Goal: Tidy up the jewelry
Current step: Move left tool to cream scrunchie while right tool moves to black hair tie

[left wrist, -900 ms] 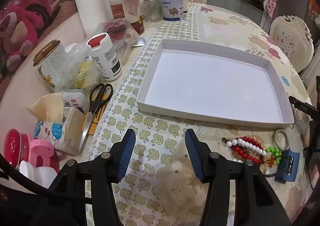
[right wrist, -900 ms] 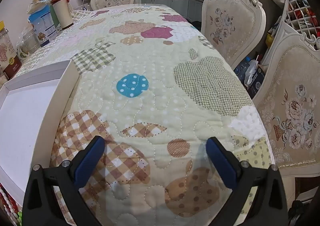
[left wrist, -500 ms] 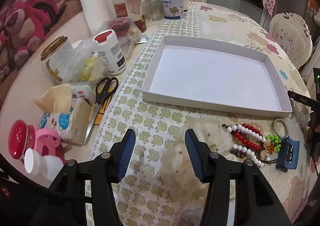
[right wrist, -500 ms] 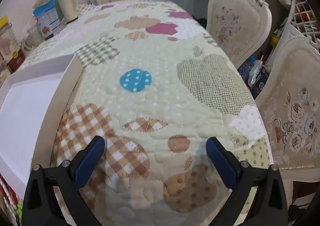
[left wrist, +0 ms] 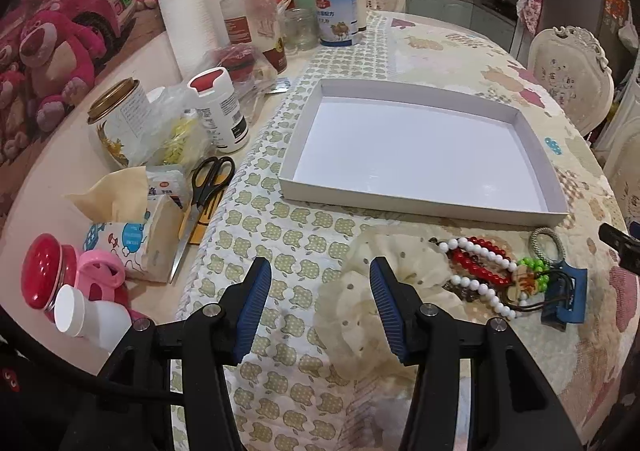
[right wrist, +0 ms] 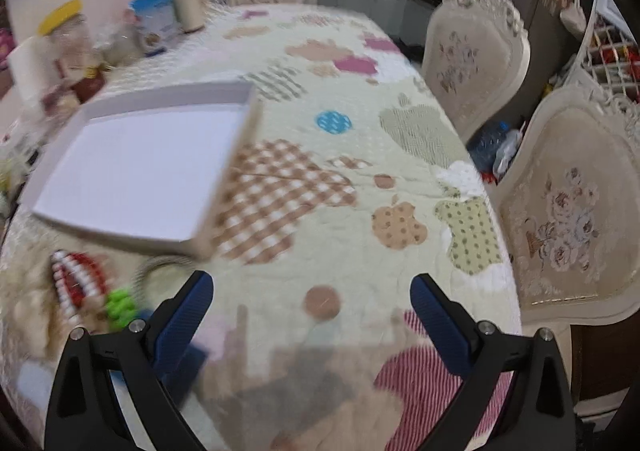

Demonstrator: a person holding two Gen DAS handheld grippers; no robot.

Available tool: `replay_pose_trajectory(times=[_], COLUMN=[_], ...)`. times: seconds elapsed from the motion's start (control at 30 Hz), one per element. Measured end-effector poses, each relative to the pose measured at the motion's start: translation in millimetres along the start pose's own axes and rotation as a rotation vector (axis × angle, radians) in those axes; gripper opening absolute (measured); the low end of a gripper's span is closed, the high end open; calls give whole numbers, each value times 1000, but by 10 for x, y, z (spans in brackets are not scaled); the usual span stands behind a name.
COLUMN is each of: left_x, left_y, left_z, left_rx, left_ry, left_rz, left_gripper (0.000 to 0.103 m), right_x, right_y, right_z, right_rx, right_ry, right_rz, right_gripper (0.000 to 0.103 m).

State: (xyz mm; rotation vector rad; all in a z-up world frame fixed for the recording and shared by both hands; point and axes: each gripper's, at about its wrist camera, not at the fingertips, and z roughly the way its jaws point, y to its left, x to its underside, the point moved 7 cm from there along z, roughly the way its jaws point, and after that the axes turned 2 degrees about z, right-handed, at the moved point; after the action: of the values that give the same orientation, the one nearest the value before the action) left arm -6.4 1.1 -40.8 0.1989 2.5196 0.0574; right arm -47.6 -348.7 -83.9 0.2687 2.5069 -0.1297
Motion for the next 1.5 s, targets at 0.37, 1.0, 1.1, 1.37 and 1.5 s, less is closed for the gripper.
replay_pose_trajectory(times=[0.37,1.0,1.1,1.37,1.5], left_x=[55,130,132,152,157], left_y=[-67,0,0,21,41], left_z=[-218,-328,-328,-330,-318], left_rx=[14,28,28,25,24], left_ry=[-40,-58,-57,-54,-50], left_rz=[4,-7,-8,-8,-10], left_gripper=[42,42,42,42,42], right_x=[90,172,175,183,191], right_y=[613,1028,1036,1051,1055], right_z=[-848,-1110,-1133,-1111,-1092], right_rx=[-115,-169,-168,-165,-167], right_ry=[-120,-167,-174,-160,-152], right_rz=[-44,-108,-109,-107,-108], right_gripper=[101,101,101,101,101])
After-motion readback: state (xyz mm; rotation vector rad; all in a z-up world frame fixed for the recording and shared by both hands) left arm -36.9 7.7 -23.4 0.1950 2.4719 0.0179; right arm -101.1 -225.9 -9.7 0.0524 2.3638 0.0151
